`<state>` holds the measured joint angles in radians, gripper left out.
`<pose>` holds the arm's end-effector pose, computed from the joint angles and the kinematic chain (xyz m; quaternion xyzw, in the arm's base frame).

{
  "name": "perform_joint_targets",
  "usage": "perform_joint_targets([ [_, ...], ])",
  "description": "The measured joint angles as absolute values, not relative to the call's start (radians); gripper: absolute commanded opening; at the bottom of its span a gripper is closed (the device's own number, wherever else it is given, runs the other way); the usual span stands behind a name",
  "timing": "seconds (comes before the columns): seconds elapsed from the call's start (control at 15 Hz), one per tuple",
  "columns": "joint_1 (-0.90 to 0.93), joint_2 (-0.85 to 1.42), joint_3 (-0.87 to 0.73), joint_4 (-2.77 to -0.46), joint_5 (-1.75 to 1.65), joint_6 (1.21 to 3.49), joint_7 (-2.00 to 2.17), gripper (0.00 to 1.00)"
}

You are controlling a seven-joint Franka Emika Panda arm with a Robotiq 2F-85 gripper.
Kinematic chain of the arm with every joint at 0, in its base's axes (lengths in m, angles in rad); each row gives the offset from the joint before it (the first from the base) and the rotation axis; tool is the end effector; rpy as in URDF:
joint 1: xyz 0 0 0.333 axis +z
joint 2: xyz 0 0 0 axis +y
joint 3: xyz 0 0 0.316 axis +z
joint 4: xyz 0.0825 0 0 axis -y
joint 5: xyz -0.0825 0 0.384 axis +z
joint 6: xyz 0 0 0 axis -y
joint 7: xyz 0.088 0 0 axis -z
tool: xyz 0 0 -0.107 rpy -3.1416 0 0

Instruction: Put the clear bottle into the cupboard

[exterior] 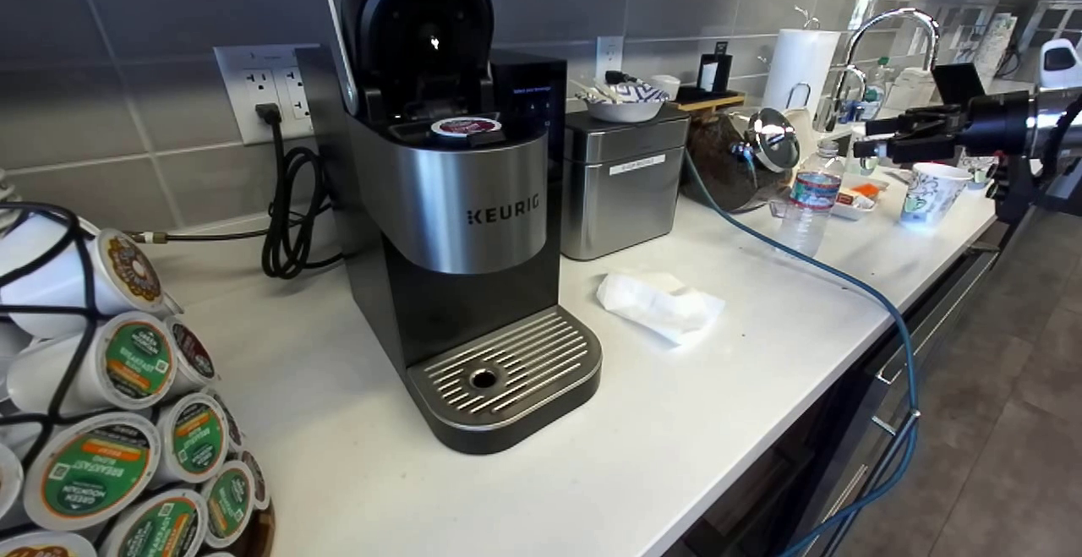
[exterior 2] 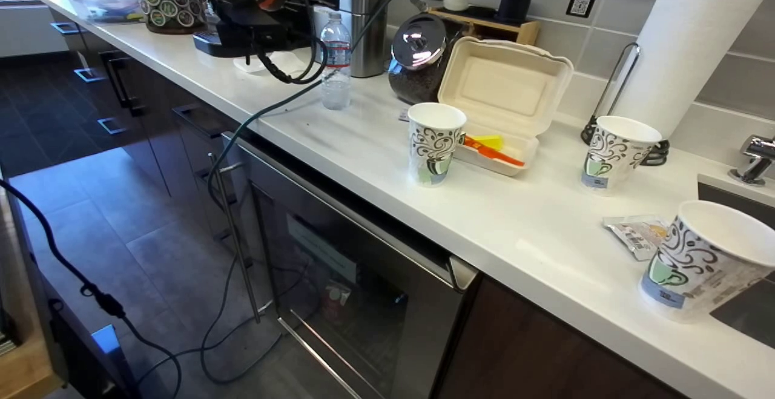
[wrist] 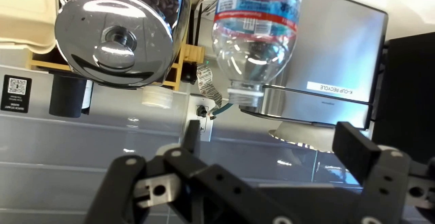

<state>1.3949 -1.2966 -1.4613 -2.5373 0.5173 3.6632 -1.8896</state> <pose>0.4732 -0.1560 0.3422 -0.7797 -0.1692 -0.6022 0.0297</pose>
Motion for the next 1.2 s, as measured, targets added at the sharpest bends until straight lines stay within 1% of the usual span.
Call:
perform_joint_targets([
  [0.27,1.418,-1.268,-1.539,-2.551,0.288,3.663,-1.622,1.0],
  [0.33,1.425,-1.259,-1.559,-2.551,0.238,3.663,-1.563,0.96],
  [0.47,1.436,-1.241,-1.593,-2.551,0.153,3.663,-1.465,0.71],
  [0.53,1.441,-1.232,-1.608,-2.551,0.114,3.663,-1.422,0.69],
  [0.6,1.444,-1.224,-1.621,-2.551,0.078,3.663,-1.383,0.62],
  [0.67,1.446,-1.217,-1.633,-2.551,0.044,3.663,-1.348,0.52],
  [0.8,1.45,-1.207,-1.651,-2.55,-0.018,3.664,-1.287,0.36],
  [0.93,1.451,-1.198,-1.666,-2.549,-0.067,3.664,-1.238,0.21],
  [1.13,1.451,-1.179,-1.685,-2.544,-0.118,3.665,-1.186,0.01],
  [1.2,1.451,-1.172,-1.691,-2.542,-0.131,3.665,-1.173,0.0],
])
